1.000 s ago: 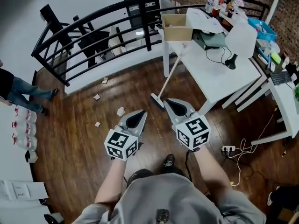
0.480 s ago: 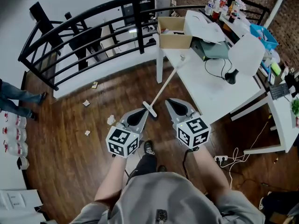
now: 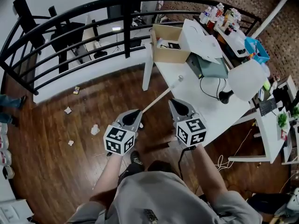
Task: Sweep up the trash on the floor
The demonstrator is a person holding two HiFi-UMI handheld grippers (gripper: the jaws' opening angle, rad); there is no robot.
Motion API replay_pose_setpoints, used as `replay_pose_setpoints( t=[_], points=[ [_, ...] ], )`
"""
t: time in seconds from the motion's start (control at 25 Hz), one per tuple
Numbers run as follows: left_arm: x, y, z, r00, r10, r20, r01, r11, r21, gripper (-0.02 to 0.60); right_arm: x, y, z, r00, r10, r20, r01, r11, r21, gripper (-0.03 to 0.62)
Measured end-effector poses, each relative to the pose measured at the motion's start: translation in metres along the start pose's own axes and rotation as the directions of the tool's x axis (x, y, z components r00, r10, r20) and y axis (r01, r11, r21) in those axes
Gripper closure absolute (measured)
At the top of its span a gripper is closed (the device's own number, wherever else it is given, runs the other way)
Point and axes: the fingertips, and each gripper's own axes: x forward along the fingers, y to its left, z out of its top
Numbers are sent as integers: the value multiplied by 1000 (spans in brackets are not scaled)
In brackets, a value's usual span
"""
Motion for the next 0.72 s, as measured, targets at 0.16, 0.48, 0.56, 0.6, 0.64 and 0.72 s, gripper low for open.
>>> replay_pose_setpoints(
  t=[0.16, 0.48, 0.56, 0.6, 0.64, 0.72],
  points=[
    [26, 10, 0, 1000, -14, -22, 14, 1000, -12, 577, 22, -31, -10, 999, -22, -35, 23, 999, 32, 594],
    [82, 13, -6, 996, -11, -83, 10, 1000, -21, 577, 65, -107, -57, 983, -58, -176, 80, 990, 118, 507],
    [97, 13, -7, 995, -9, -96, 7, 1000, -22, 577, 75, -130, -70, 974, -73, -214, 106, 983, 148, 474],
    [103, 13, -8, 995, -6, -104, 4, 1000, -23, 577, 81, -140, -75, 971, -77, -228, 115, 980, 161, 454],
    [110, 14, -10, 994, -1, -112, -2, 1000, -26, 577, 86, -148, -81, 968, -78, -238, 120, 978, 168, 434],
    [120, 15, -16, 992, 7, -129, -12, 999, -39, 577, 96, -160, -90, 966, -64, -251, 111, 978, 178, 397]
  ],
)
